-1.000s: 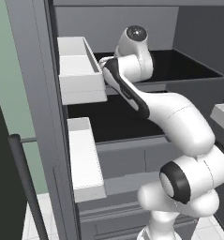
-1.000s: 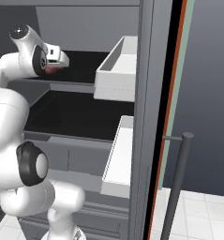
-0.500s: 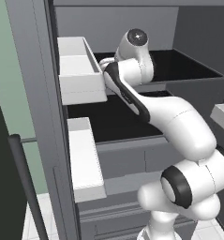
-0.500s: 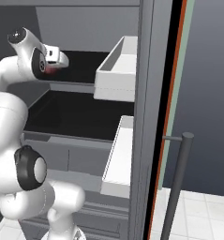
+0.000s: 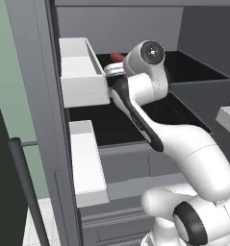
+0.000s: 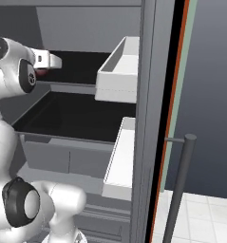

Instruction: Move the hot dog bun to the plate on the dining table and place the condiment next to that plate. Then navigate to the fridge and take the sausage and place it on the plate as well.

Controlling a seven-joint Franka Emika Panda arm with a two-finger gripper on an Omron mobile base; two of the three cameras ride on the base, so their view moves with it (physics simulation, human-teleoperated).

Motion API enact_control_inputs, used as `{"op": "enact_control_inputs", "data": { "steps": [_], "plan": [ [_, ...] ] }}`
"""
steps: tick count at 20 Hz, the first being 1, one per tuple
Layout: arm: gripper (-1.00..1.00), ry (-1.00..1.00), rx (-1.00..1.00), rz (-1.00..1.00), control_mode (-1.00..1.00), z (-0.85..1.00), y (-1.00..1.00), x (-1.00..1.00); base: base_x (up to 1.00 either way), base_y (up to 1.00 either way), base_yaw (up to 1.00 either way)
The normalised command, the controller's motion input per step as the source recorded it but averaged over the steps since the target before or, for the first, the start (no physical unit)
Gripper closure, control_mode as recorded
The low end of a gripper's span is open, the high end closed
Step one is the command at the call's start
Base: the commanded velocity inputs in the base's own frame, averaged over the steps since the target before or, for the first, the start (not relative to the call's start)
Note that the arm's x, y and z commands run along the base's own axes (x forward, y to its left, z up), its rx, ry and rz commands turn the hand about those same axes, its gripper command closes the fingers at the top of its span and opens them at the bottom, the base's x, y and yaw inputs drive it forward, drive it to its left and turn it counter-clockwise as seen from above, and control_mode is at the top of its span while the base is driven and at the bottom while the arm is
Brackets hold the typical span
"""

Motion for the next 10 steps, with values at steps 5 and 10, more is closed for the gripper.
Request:
{"op": "enact_control_inputs", "data": {
  "steps": [5,10],
  "plan": [
    [1.0,-0.01,0.0,0.0,-1.0,0.63,-0.11,-0.81,0.0,0.0,0.0],
    [1.0,0.0,0.0,0.0,-1.0,0.41,-0.18,-0.88,0.0,0.0,0.0]
  ]
}}
